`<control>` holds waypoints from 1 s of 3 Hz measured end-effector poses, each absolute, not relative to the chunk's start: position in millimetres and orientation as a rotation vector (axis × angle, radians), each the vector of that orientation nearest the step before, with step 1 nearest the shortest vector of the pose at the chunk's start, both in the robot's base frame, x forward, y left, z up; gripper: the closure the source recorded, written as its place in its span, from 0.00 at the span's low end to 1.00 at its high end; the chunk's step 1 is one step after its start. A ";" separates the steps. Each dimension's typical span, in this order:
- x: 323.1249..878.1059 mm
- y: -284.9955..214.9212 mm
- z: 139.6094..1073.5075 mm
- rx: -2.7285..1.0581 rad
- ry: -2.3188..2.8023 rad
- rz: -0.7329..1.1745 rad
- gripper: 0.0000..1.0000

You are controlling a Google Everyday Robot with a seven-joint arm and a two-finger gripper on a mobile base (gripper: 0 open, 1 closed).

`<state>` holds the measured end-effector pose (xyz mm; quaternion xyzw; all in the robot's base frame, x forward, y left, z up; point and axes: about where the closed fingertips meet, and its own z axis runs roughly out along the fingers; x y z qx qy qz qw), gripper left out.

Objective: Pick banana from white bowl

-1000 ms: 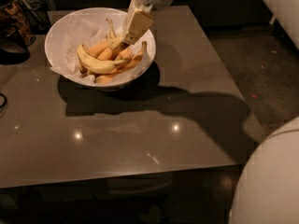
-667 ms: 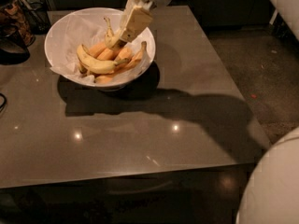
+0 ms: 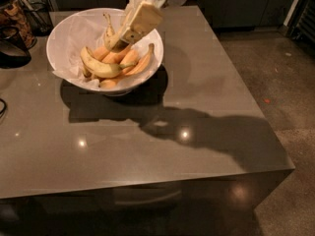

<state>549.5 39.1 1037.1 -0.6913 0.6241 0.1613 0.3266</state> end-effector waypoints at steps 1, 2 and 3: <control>539.4 42.0 1038.2 -1.805 1.635 0.438 1.00; 510.6 36.9 1046.7 -1.727 1.643 0.434 1.00; 458.3 29.5 1041.9 -1.616 1.647 0.454 1.00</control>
Offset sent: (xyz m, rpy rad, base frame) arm -0.0808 -0.0143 0.0065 0.1055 -0.0170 -0.1346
